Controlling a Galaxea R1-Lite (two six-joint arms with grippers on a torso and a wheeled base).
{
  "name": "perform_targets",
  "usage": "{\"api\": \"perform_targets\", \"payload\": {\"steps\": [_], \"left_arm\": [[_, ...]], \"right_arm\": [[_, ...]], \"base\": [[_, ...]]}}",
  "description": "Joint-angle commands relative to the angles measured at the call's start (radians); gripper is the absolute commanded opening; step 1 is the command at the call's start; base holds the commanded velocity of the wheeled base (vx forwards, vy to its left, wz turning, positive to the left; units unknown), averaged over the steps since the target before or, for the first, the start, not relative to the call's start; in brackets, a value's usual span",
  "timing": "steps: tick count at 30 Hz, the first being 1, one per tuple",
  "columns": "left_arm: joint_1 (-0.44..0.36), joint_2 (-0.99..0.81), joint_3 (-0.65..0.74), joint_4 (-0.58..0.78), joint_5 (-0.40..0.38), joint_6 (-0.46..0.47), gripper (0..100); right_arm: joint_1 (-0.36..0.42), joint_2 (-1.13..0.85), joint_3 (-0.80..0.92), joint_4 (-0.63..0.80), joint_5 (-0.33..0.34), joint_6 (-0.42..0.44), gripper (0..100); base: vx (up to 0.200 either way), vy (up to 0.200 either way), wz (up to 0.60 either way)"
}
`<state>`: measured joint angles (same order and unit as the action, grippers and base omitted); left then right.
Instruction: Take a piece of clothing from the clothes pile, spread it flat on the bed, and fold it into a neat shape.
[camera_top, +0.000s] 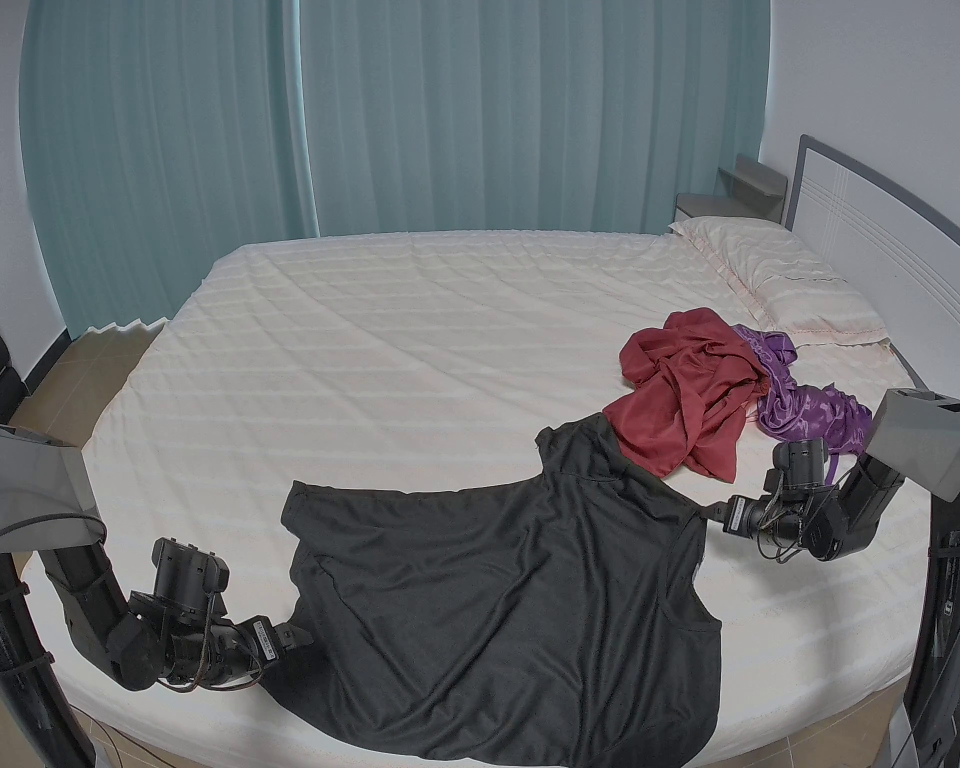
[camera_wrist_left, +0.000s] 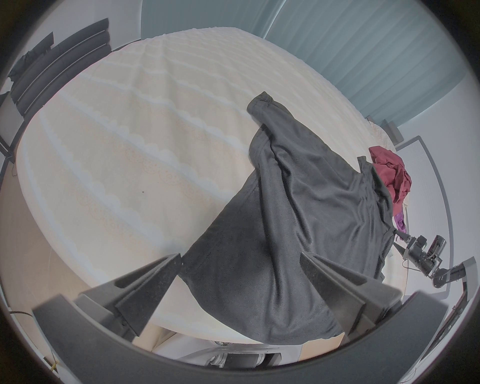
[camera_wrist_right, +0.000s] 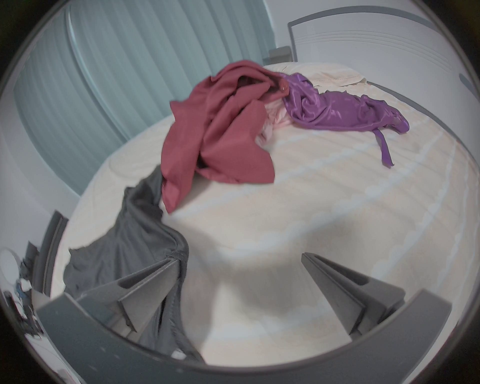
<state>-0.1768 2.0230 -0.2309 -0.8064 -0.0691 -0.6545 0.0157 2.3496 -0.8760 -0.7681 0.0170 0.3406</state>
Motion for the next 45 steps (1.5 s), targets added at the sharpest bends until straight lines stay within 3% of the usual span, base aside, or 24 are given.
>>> {"api": "perform_targets", "payload": {"steps": [1, 4, 5, 7, 9, 12, 18, 22, 26, 35, 40, 45], "left_arm": [[0.0, 0.008, 0.002, 0.001, -0.009, -0.001, 100], [0.002, 0.008, 0.002, 0.001, -0.015, -0.001, 100], [0.005, 0.008, 0.002, 0.001, -0.017, -0.001, 100], [0.005, 0.006, 0.002, 0.001, -0.017, 0.001, 100], [0.005, 0.006, 0.002, 0.001, -0.017, 0.001, 100], [0.005, 0.005, 0.002, 0.001, -0.026, 0.001, 100], [0.03, 0.003, 0.007, 0.012, -0.095, 0.003, 100], [0.03, 0.008, 0.013, 0.027, -0.1, 0.038, 100], [0.028, 0.014, 0.019, 0.024, -0.098, 0.05, 100], [0.007, 0.083, 0.015, 0.016, -0.023, 0.055, 100], [-0.082, 0.137, 0.021, 0.018, 0.115, 0.047, 100], [-0.084, 0.141, 0.018, 0.019, 0.129, 0.044, 100]], "right_arm": [[-0.013, 0.028, 0.025, 0.049, -0.009, -0.06, 100], [-0.014, 0.039, 0.014, 0.055, -0.026, -0.074, 100], [-0.03, 0.047, -0.023, 0.066, -0.098, -0.075, 100], [-0.048, 0.06, -0.034, 0.062, -0.149, -0.084, 100], [-0.054, 0.057, -0.032, 0.062, -0.146, -0.084, 100], [-0.066, 0.037, -0.034, 0.046, -0.097, -0.06, 100], [-0.08, -0.029, -0.009, 0.015, 0.04, 0.083, 100], [-0.079, -0.07, 0.078, 0.006, 0.081, 0.087, 100], [-0.079, -0.139, 0.213, -0.022, 0.175, 0.084, 100], [-0.04, -0.145, 0.482, -0.287, 0.185, 0.077, 100], [-0.003, -0.154, 0.554, -0.339, 0.185, 0.077, 100], [0.012, -0.167, 0.597, -0.382, 0.184, 0.08, 100]], "base": [[0.0, 0.0, 0.0], [0.0, 0.0, 0.0], [0.0, 0.0, 0.0], [0.0, 0.0, 0.0], [0.0, 0.0, 0.0], [0.0, 0.0, 0.0], [0.0, 0.0, 0.0], [0.0, 0.0, 0.0], [0.0, 0.0, 0.0], [0.0, 0.0, 0.0], [0.0, 0.0, 0.0], [0.0, 0.0, 0.0]]}}
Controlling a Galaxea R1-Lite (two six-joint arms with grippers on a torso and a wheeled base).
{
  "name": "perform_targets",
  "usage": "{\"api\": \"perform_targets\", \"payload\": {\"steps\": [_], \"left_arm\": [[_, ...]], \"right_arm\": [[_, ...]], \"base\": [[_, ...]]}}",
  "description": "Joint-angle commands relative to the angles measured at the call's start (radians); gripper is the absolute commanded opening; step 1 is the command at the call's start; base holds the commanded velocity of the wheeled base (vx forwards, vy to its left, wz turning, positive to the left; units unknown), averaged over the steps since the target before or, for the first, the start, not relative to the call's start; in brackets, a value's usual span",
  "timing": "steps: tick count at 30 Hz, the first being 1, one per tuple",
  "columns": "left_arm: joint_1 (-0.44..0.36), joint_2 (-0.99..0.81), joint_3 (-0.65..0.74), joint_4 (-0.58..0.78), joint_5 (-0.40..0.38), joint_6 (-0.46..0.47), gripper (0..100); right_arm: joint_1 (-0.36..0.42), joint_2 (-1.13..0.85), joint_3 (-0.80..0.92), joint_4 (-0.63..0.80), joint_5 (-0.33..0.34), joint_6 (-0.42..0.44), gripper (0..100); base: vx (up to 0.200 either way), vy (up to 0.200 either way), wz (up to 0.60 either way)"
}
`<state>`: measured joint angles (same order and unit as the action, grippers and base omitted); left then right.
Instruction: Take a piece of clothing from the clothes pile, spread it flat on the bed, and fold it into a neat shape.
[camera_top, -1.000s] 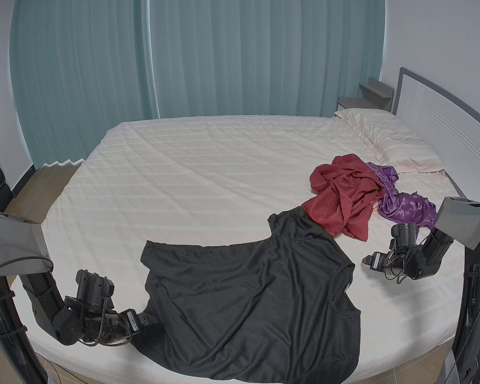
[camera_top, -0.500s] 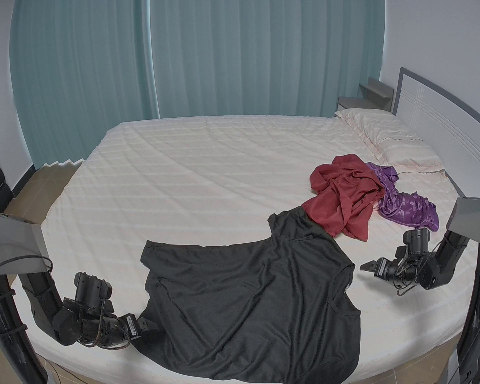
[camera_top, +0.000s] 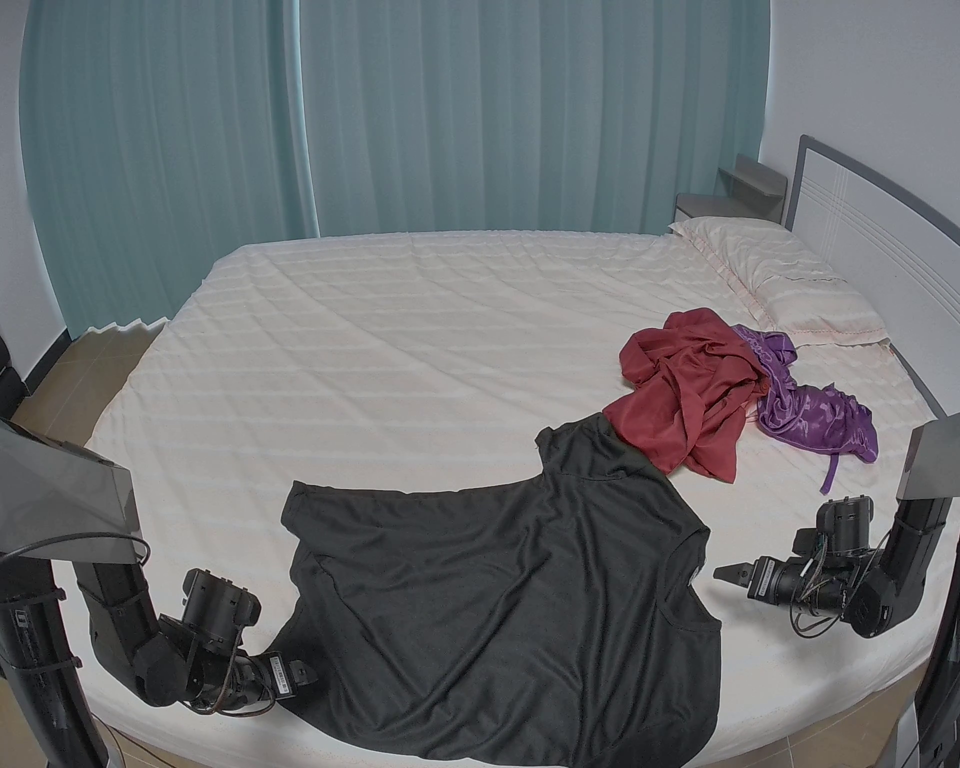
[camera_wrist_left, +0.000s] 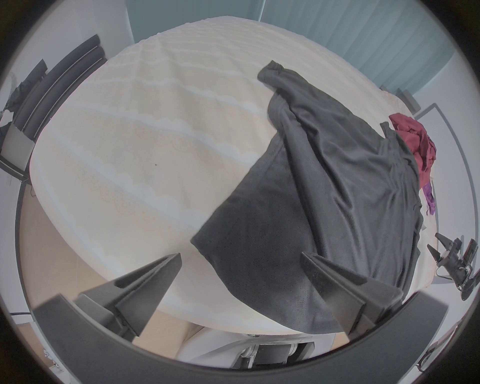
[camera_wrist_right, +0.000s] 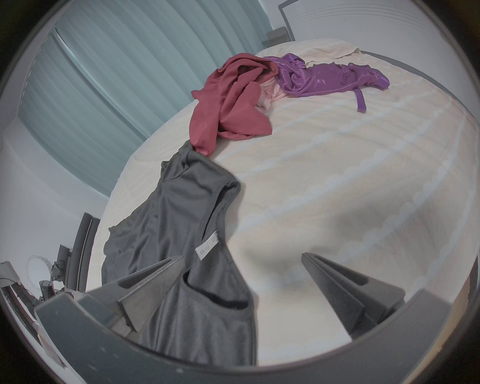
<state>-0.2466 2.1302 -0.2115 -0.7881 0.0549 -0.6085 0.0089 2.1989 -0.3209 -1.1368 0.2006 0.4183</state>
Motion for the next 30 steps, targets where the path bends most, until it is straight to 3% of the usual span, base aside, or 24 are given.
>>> {"api": "perform_targets", "payload": {"steps": [1, 3, 4, 15, 20, 30], "left_arm": [[-0.013, 0.034, -0.006, 0.001, 0.005, -0.004, 100], [-0.011, 0.033, -0.006, 0.0, 0.005, -0.01, 100], [-0.011, 0.034, -0.006, 0.001, 0.006, -0.01, 0], [-0.014, -0.024, 0.053, 0.082, 0.033, 0.0, 0], [-0.022, -0.148, 0.064, 0.329, 0.031, -0.005, 0], [-0.079, -0.237, 0.07, 0.543, 0.022, -0.013, 0]], "right_arm": [[0.026, -0.021, 0.057, -0.024, 0.0, 0.004, 100], [0.037, -0.022, 0.071, -0.035, -0.006, 0.008, 100], [0.042, -0.024, 0.082, -0.043, -0.006, 0.01, 100], [0.075, -0.019, 0.21, -0.15, -0.004, 0.042, 100], [0.089, -0.004, 0.261, -0.202, 0.0, 0.04, 100], [0.121, 0.012, 0.313, -0.205, -0.003, 0.022, 100]], "base": [[0.0, 0.0, 0.0], [0.0, 0.0, 0.0], [0.0, 0.0, 0.0], [0.0, 0.0, 0.0], [0.0, 0.0, 0.0], [0.0, 0.0, 0.0]]}}
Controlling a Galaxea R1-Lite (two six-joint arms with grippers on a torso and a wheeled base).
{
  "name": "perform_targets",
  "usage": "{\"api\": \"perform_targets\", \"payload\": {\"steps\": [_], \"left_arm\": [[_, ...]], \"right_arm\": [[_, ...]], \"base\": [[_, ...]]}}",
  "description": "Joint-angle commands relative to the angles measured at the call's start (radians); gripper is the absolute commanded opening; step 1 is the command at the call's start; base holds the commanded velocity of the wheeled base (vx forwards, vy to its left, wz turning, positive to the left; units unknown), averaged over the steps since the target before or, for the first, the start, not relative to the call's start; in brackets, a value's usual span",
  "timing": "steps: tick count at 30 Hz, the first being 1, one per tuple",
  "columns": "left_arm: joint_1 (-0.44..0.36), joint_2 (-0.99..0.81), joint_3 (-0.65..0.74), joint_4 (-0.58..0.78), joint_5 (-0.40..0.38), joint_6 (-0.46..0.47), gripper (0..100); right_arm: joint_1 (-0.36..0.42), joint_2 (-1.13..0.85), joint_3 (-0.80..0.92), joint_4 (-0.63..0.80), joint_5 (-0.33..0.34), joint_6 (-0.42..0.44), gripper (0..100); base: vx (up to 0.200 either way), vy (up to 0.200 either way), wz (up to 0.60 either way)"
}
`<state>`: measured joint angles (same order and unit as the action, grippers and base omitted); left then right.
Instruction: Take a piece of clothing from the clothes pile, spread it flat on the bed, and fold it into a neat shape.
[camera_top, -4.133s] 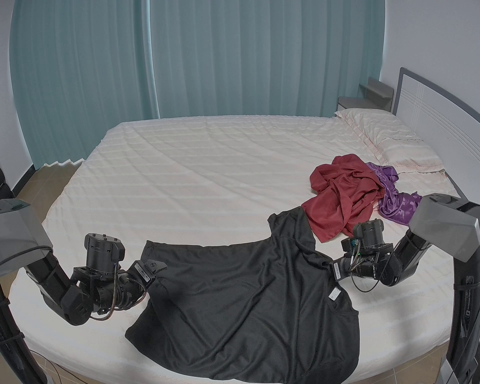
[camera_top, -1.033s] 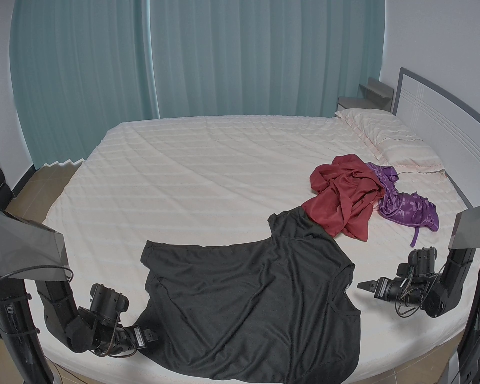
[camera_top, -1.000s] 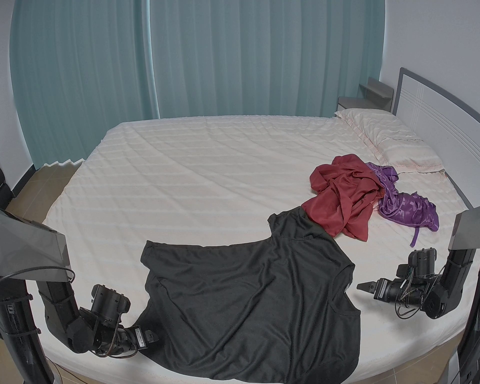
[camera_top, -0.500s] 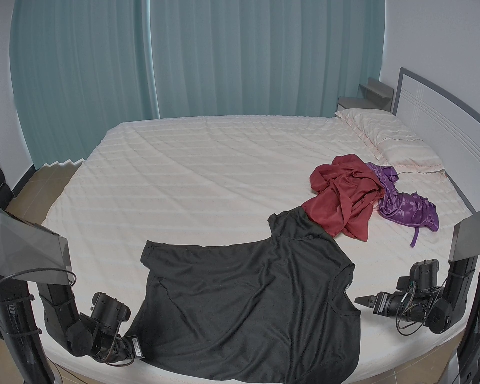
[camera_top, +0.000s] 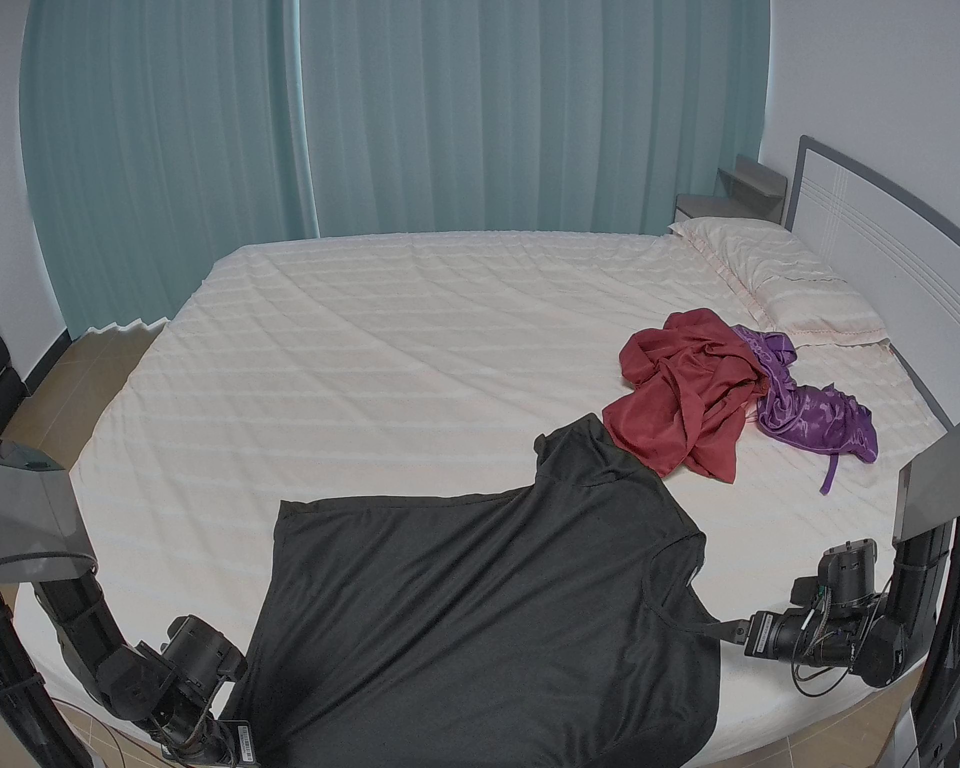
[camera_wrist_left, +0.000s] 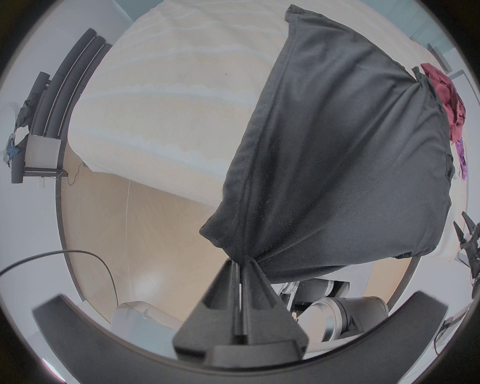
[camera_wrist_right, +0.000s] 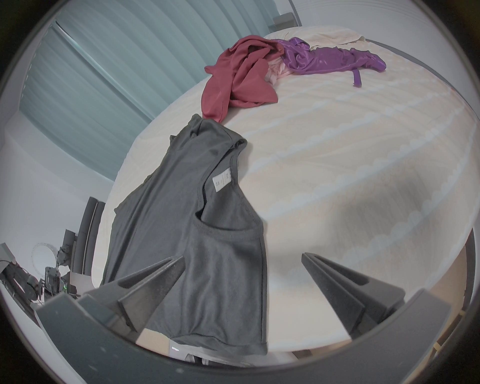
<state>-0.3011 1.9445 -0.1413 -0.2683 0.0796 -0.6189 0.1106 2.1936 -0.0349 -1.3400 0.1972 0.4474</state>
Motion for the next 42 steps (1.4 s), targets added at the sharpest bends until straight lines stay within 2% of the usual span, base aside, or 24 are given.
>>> {"api": "perform_targets", "payload": {"steps": [1, 6, 7, 11, 16, 18, 20, 25, 28, 38, 42], "left_arm": [[-0.026, -0.048, 0.0, 0.021, -0.004, -0.004, 0], [-0.026, -0.036, 0.0, 0.015, -0.015, -0.002, 0], [-0.026, -0.038, 0.0, 0.015, -0.02, -0.004, 100], [-0.021, -0.055, -0.001, 0.02, -0.023, -0.004, 100], [0.025, -0.2, -0.032, 0.031, -0.015, -0.019, 100], [0.048, -0.268, -0.078, 0.072, -0.015, -0.018, 100], [0.082, -0.315, -0.189, 0.139, -0.027, -0.024, 100], [0.102, -0.317, -0.324, 0.162, -0.032, -0.045, 100], [0.096, -0.309, -0.348, 0.153, -0.035, -0.101, 100], [0.097, -0.214, -0.379, 0.149, -0.057, -0.162, 100], [0.097, -0.233, -0.382, 0.152, -0.142, -0.179, 100]], "right_arm": [[0.026, 0.025, 0.03, -0.002, 0.002, -0.009, 100], [0.047, 0.051, 0.032, -0.004, -0.001, -0.013, 100], [0.047, 0.052, 0.032, -0.004, -0.001, -0.013, 100], [0.052, 0.046, 0.035, -0.004, -0.001, -0.012, 100], [0.052, 0.041, 0.035, -0.015, -0.002, -0.012, 100], [0.05, 0.044, 0.035, -0.039, -0.004, -0.01, 100], [0.052, 0.044, 0.035, -0.051, -0.004, -0.009, 100], [0.052, 0.044, 0.035, -0.051, -0.005, -0.006, 100], [0.049, 0.043, 0.035, -0.051, -0.005, -0.006, 100], [0.05, 0.043, 0.035, -0.053, -0.005, -0.004, 100], [0.052, 0.044, 0.035, -0.053, -0.005, -0.004, 100]], "base": [[0.0, 0.0, 0.0], [0.0, 0.0, 0.0], [0.0, 0.0, 0.0], [0.0, 0.0, 0.0], [0.0, 0.0, 0.0], [0.0, 0.0, 0.0], [0.0, 0.0, 0.0], [0.0, 0.0, 0.0], [0.0, 0.0, 0.0], [0.0, 0.0, 0.0], [0.05, 0.0, 0.0]]}}
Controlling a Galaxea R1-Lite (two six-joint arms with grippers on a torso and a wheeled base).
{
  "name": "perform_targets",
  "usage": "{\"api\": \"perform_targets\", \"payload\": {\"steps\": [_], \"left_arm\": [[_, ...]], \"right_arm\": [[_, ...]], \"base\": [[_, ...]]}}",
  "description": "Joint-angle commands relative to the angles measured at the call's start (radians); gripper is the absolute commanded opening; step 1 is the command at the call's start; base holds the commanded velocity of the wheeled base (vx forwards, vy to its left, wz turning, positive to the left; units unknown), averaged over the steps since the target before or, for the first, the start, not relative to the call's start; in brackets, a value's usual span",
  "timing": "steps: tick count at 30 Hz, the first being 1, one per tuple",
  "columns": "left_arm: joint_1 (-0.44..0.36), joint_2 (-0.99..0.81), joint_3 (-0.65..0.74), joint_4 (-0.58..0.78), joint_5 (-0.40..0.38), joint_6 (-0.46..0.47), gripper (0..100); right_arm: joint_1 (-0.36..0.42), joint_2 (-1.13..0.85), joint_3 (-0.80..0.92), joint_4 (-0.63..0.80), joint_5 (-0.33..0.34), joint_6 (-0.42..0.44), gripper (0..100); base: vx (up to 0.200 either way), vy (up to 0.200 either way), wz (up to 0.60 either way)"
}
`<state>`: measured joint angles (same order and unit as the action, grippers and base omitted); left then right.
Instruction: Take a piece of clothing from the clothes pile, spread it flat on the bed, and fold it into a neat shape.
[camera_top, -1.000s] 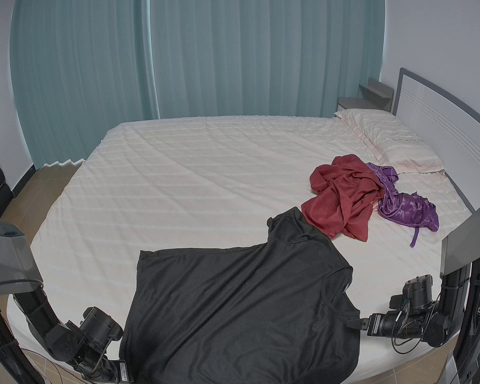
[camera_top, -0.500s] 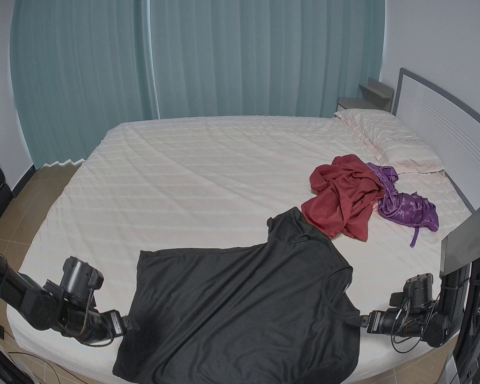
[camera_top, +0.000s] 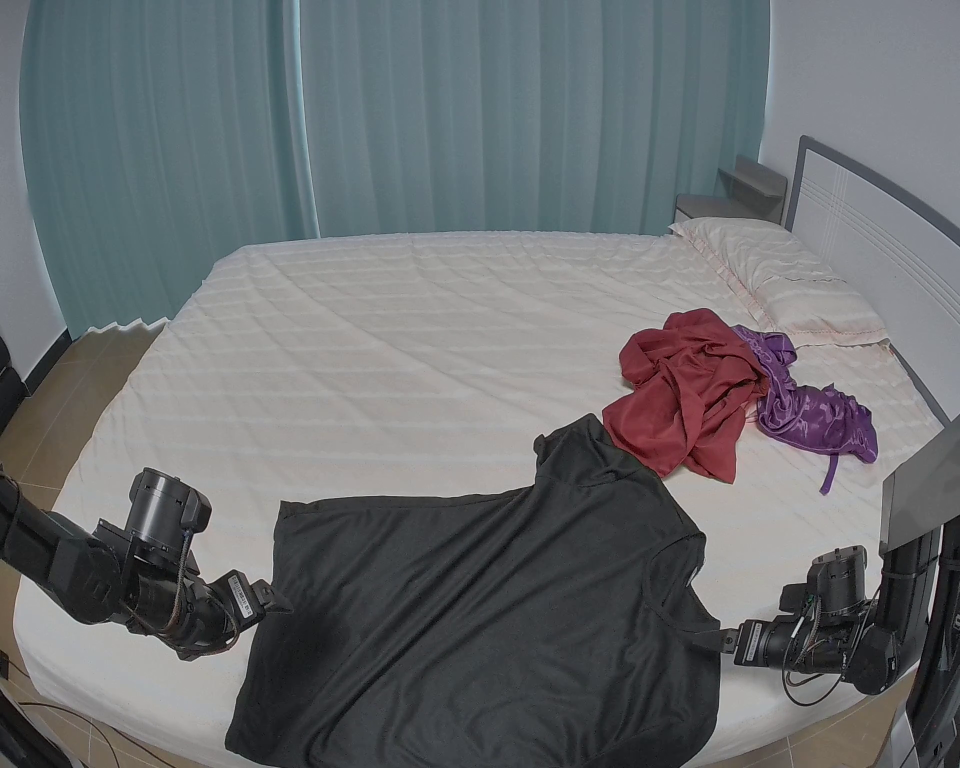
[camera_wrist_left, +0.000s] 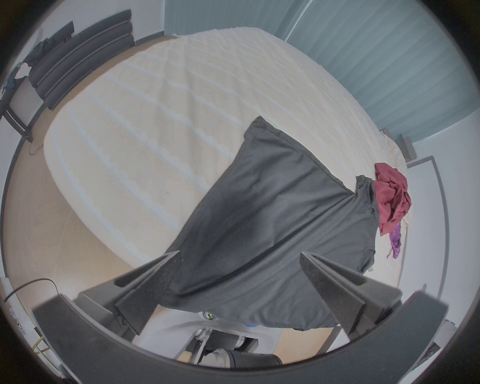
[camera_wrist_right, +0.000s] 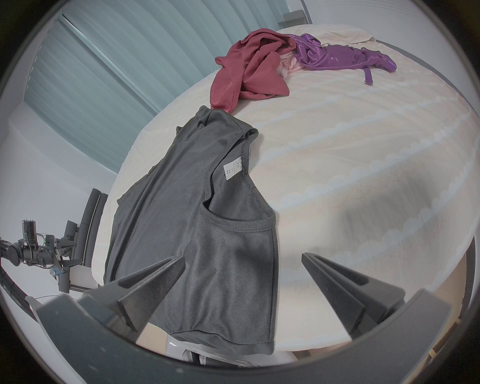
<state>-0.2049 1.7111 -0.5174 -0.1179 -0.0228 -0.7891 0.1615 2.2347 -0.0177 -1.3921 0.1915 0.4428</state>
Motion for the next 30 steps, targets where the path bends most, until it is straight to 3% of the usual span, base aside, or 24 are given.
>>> {"api": "perform_targets", "payload": {"steps": [1, 5, 20, 30], "left_arm": [[0.001, 0.001, -0.006, 0.001, -0.04, -0.009, 100], [-0.001, -0.002, -0.001, 0.003, -0.049, -0.013, 100], [-0.001, -0.002, 0.002, 0.012, -0.049, -0.015, 100], [0.001, 0.001, 0.007, 0.012, -0.049, -0.015, 100]], "right_arm": [[0.001, 0.002, 0.018, -0.001, 0.0, 0.002, 100], [0.001, 0.002, 0.018, -0.001, 0.0, 0.001, 100], [0.001, 0.002, 0.018, 0.001, -0.001, 0.002, 100], [0.001, 0.002, 0.018, 0.001, -0.012, 0.002, 100]], "base": [[0.2, 0.0, 0.0], [0.2, 0.0, 0.0], [0.0, 0.0, 0.0], [0.0, 0.2, 0.0]]}}
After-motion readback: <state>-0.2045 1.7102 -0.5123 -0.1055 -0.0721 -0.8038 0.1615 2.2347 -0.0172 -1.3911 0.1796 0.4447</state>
